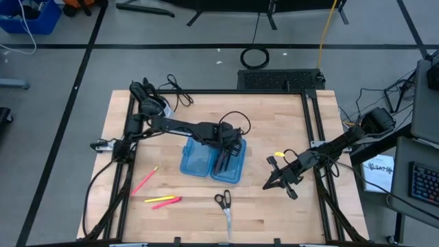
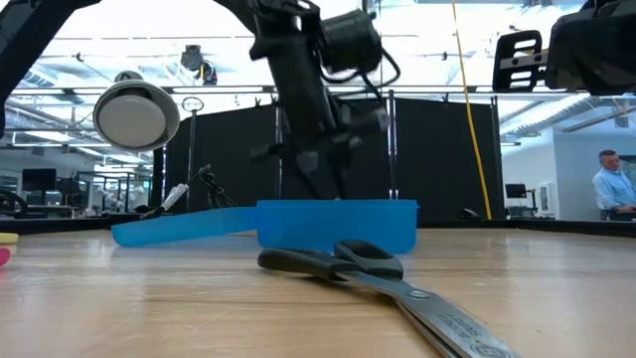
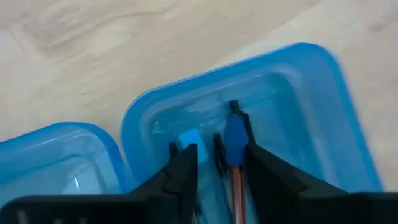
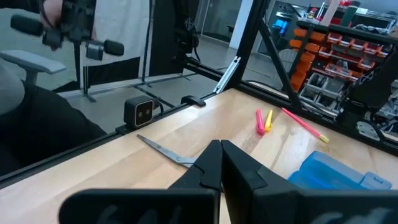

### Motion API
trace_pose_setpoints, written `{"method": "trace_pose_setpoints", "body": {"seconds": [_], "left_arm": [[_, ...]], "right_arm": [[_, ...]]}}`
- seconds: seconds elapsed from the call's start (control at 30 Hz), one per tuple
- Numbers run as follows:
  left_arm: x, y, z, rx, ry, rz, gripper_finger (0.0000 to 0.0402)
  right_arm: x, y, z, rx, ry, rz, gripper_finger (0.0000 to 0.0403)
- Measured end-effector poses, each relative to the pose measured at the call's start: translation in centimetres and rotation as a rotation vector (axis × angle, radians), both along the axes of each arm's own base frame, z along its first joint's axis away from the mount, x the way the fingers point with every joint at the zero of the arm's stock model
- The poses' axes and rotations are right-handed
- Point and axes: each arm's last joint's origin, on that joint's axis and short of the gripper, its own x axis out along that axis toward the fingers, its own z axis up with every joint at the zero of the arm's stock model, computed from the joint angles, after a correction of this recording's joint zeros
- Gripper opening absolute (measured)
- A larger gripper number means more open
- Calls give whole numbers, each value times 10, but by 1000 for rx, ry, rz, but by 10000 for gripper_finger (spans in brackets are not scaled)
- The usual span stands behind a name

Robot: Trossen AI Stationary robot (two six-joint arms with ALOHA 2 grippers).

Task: Pick & place school supplies into a supply box
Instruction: Put the brown pencil into the supply box, then put the pink pencil into the supply box

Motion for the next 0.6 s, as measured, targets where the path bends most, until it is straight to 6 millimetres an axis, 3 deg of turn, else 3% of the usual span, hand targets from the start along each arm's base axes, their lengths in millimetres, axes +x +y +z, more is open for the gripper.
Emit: {"method": "trace_pose_setpoints", "body": {"seconds": [0.13,0.27,0.47,0.6], "left_arm": [[-9,-3,23,8,-13,-22,165],[-25,-10,62,-29,-50,-139,178],[-74,-61,107,-86,69,-357,179],[-116,-99,113,-28,319,-335,179]], "right_arm": [[0,0,1,4,-6,0,0],[0,0,1,8,-2,0,0],[0,0,-4,-12,43,0,0],[-1,0,-8,-26,81,-2,0]]}}
